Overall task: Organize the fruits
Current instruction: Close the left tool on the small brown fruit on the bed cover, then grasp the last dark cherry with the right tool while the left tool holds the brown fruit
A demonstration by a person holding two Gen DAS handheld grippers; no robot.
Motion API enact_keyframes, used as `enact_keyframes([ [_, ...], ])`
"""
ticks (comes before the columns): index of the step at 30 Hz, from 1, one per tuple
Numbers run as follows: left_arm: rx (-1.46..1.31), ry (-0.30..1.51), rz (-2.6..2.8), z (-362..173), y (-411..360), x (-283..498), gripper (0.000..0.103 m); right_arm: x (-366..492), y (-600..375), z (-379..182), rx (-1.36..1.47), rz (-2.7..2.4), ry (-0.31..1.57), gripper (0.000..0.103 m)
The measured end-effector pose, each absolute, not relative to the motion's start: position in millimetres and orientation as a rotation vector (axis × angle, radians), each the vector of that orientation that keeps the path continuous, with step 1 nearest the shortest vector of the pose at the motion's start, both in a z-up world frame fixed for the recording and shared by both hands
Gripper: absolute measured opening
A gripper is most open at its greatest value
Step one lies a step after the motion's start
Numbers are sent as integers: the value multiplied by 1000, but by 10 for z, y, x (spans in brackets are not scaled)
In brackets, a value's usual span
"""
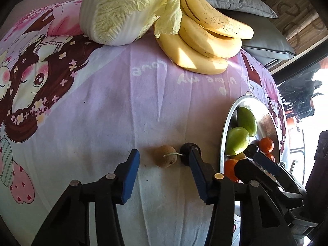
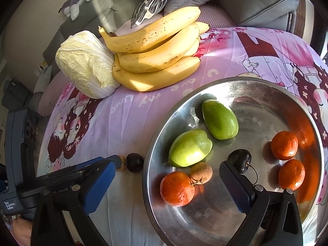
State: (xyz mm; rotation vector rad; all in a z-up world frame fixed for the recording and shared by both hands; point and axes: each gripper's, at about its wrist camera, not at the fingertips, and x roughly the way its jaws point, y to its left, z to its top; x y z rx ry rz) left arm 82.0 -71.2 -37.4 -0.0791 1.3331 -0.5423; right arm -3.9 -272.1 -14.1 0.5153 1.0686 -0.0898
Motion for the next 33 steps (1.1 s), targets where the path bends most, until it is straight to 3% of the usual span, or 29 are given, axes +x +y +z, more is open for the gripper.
enact_keyframes([
  [5, -63, 1335, -552, -401, -719, 799, 45, -37, -2720, -148, 519, -96, 1076, 103],
  [10, -62, 1340, -569, -436, -770, 794, 23, -41, -2734, -155, 526, -103, 1081, 103],
  [33, -177, 1304, -461, -353, -356, 919, 18, -26, -2705, -172, 524, -97, 1088, 102],
])
